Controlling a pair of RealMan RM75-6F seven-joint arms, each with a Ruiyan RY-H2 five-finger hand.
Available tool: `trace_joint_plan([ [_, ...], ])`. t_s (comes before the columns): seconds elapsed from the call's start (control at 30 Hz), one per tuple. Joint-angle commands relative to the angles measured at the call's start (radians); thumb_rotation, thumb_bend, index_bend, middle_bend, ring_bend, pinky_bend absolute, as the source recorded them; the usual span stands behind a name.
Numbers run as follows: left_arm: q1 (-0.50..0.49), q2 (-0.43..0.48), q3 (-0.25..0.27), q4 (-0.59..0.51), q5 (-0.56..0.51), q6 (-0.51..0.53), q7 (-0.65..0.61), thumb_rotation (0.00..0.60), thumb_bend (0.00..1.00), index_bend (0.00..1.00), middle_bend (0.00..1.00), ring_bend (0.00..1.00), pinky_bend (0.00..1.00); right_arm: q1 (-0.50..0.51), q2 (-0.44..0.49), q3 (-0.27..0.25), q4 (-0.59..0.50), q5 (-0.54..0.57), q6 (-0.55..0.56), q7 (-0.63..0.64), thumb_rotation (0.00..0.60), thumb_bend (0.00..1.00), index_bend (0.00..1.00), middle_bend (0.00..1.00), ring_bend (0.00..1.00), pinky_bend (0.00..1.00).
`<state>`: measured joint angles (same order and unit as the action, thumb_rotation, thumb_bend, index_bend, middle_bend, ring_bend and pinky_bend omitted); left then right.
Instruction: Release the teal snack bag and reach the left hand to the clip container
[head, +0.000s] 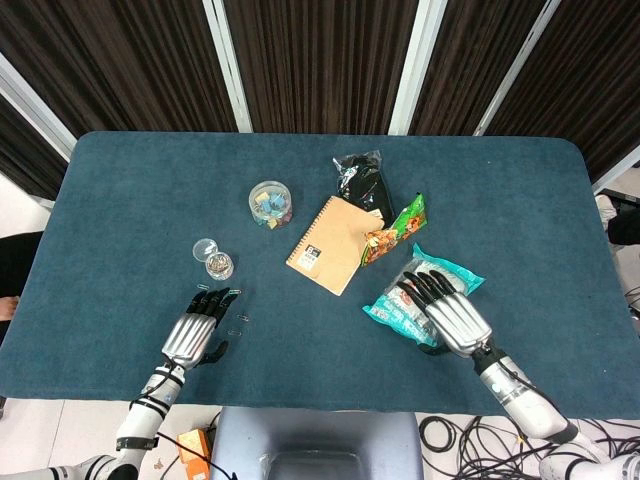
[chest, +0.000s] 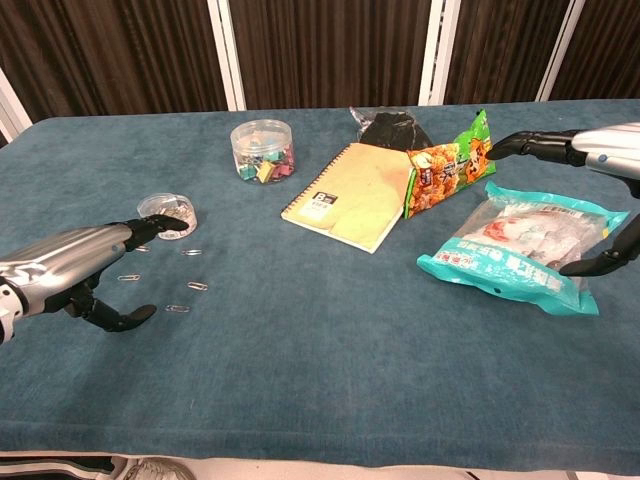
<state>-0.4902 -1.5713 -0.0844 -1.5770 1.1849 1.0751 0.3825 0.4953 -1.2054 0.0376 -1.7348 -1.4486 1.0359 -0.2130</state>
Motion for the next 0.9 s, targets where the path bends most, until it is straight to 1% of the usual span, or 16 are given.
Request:
trace_joint_plan([
  [0.03, 0.001, 0.004, 0.002, -0.003, -0.004, 0.001, 0.003, 0.600, 0.37, 0.00, 0.00, 0.00, 0.00, -0.001, 0.001, -0.001, 0.004, 0.001, 0.001, 0.005, 0.600, 0.06, 0.00, 0.00, 0.00, 0.03],
  [0.17, 0.004, 0.004, 0.005, 0.003, -0.015, 0.011, 0.016, 0.600, 0.37, 0.00, 0.00, 0.00, 0.00, -0.008, 0.006, -0.004, 0.014, -0.007, 0.015, 0.027, 0.600, 0.06, 0.00, 0.00, 0.00, 0.03],
  [0.2, 0.006, -0.001, 0.004, 0.009, -0.013, 0.022, 0.020, 0.600, 0.37, 0.00, 0.00, 0.00, 0.01, -0.012, 0.009, -0.006, 0.018, -0.012, 0.021, 0.035, 0.600, 0.06, 0.00, 0.00, 0.00, 0.03],
  [0.23, 0.010, -0.010, 0.002, 0.018, -0.007, 0.040, 0.025, 0.600, 0.37, 0.00, 0.04, 0.01, 0.09, -0.017, 0.012, -0.009, 0.021, -0.018, 0.029, 0.045, 0.600, 0.06, 0.00, 0.00, 0.00, 0.03],
  [0.27, 0.016, -0.026, 0.002, 0.036, 0.013, 0.071, 0.030, 0.600, 0.38, 0.01, 0.10, 0.05, 0.19, -0.026, 0.018, -0.014, 0.027, -0.028, 0.042, 0.060, 0.600, 0.06, 0.00, 0.00, 0.00, 0.03],
  [0.3, 0.021, -0.038, 0.004, 0.049, 0.028, 0.092, 0.032, 0.600, 0.38, 0.04, 0.26, 0.18, 0.41, -0.034, 0.023, -0.019, 0.033, -0.036, 0.055, 0.074, 0.600, 0.06, 0.00, 0.00, 0.00, 0.03],
  [0.33, 0.026, -0.049, 0.008, 0.058, 0.038, 0.106, 0.034, 0.600, 0.38, 0.09, 0.49, 0.38, 0.66, -0.045, 0.027, -0.025, 0.040, -0.046, 0.070, 0.089, 0.600, 0.06, 0.00, 0.00, 0.00, 0.03],
  [0.37, 0.030, -0.059, 0.016, 0.062, 0.041, 0.110, 0.041, 0.600, 0.38, 0.14, 0.64, 0.52, 0.80, -0.061, 0.033, -0.033, 0.049, -0.060, 0.094, 0.113, 0.600, 0.06, 0.00, 0.00, 0.00, 0.03],
  [0.4, 0.032, -0.064, 0.021, 0.063, 0.042, 0.112, 0.051, 0.600, 0.38, 0.21, 0.83, 0.71, 0.94, -0.073, 0.037, -0.039, 0.058, -0.069, 0.113, 0.135, 0.600, 0.06, 0.00, 0.00, 0.00, 0.03],
  [0.43, 0.033, -0.073, 0.024, 0.070, 0.048, 0.121, 0.064, 0.600, 0.38, 0.29, 0.94, 0.83, 0.99, -0.085, 0.041, -0.045, 0.068, -0.079, 0.131, 0.159, 0.600, 0.06, 0.00, 0.00, 0.00, 0.03],
  [0.47, 0.035, -0.090, 0.028, 0.084, 0.055, 0.133, 0.084, 0.600, 0.38, 0.35, 0.98, 0.91, 1.00, -0.100, 0.047, -0.052, 0.083, -0.091, 0.152, 0.191, 0.600, 0.06, 0.00, 0.00, 0.00, 0.03],
  [0.5, 0.036, -0.104, 0.030, 0.096, 0.059, 0.140, 0.094, 0.600, 0.38, 0.40, 1.00, 0.96, 1.00, -0.109, 0.050, -0.058, 0.094, -0.098, 0.163, 0.213, 0.600, 0.06, 0.00, 0.00, 0.00, 0.03],
  [0.53, 0.037, -0.119, 0.029, 0.107, 0.060, 0.145, 0.100, 0.600, 0.38, 0.43, 1.00, 0.99, 1.00, -0.116, 0.054, -0.062, 0.104, -0.104, 0.172, 0.232, 0.600, 0.06, 0.00, 0.00, 0.00, 0.03],
  [0.67, 0.029, -0.168, 0.011, 0.144, 0.009, 0.111, 0.121, 0.600, 0.38, 0.47, 1.00, 1.00, 1.00, -0.131, 0.062, -0.071, 0.139, -0.119, 0.187, 0.291, 0.600, 0.06, 0.00, 0.00, 0.00, 0.03],
  [0.77, 0.021, -0.182, -0.001, 0.148, -0.033, 0.084, 0.151, 0.600, 0.38, 0.47, 1.00, 1.00, 1.00, -0.133, 0.063, -0.074, 0.154, -0.126, 0.185, 0.319, 0.600, 0.06, 0.00, 0.00, 0.00, 0.03],
  [0.9, 0.019, -0.191, -0.008, 0.150, -0.052, 0.087, 0.177, 0.600, 0.38, 0.49, 1.00, 1.00, 1.00, -0.131, 0.061, -0.075, 0.171, -0.128, 0.172, 0.337, 0.600, 0.06, 0.00, 0.00, 0.00, 0.03],
])
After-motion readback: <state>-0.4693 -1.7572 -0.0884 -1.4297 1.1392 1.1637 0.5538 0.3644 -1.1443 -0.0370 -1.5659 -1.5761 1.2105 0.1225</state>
